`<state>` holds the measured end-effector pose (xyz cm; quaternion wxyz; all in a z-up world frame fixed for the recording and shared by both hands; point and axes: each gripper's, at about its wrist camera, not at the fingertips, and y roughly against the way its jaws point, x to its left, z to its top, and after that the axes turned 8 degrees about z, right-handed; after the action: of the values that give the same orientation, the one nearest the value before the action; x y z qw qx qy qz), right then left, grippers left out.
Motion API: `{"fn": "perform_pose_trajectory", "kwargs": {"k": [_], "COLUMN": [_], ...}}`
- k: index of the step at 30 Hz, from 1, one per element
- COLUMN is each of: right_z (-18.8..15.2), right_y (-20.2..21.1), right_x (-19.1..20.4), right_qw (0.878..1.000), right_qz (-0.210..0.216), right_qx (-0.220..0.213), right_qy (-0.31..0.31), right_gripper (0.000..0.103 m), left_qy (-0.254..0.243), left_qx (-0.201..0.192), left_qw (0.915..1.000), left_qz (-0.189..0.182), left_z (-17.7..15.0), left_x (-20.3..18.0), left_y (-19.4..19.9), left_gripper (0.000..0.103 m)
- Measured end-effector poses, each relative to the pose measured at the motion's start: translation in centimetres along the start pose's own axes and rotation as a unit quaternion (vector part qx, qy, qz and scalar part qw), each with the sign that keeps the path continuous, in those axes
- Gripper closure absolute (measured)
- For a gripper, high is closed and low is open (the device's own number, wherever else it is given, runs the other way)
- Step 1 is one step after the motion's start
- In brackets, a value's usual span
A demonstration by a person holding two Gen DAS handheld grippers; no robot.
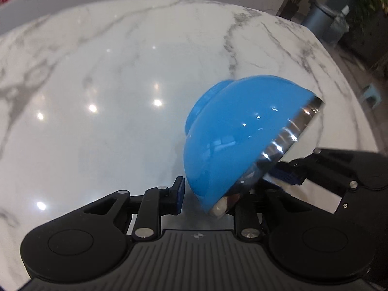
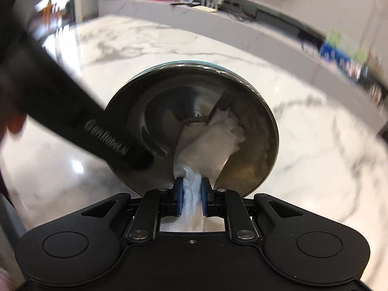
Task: Clean bowl
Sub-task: 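Tilt the bowl further with the left gripper while the right gripper wipes the bowl bottom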
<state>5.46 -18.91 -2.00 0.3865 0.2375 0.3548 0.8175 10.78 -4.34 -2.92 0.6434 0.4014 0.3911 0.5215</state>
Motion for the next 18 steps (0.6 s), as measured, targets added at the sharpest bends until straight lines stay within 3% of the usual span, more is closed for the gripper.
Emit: {"fn": "perform_pose_trajectory", "kwargs": {"k": [6, 9, 14, 18], "right_z": [-0.4, -0.3, -0.5, -0.8], "right_y": [-0.4, -0.6, -0.9, -1.9], "right_x": [-1.5, -0.9, 1.7, 3.7], "right_qw": [0.998, 0.999, 0.997, 0.979], "right_qz": [0.038, 0.023, -0.046, -0.127], "right_qx": [-0.011, -0.006, 0.003, 0.004], "right_qy": [-0.056, -0.029, 0.063, 0.160], "right_gripper": [0.091, 0.091, 0.091, 0.091], "left_qy": [-0.002, -0.013, -0.026, -0.036], "left_qx": [0.003, 0.006, 0.003, 0.000], "left_qw": [1.0000, 0.9998, 0.9992, 0.9983], "left_qz": [-0.001, 0.010, 0.030, 0.046], "left_z": [0.2, 0.3, 0.2, 0.2], "left_x": [-0.3, -0.5, -0.6, -0.7], "left_y": [-0.4, -0.2, 0.2, 0.6], "left_gripper": [0.084, 0.084, 0.084, 0.084]}}
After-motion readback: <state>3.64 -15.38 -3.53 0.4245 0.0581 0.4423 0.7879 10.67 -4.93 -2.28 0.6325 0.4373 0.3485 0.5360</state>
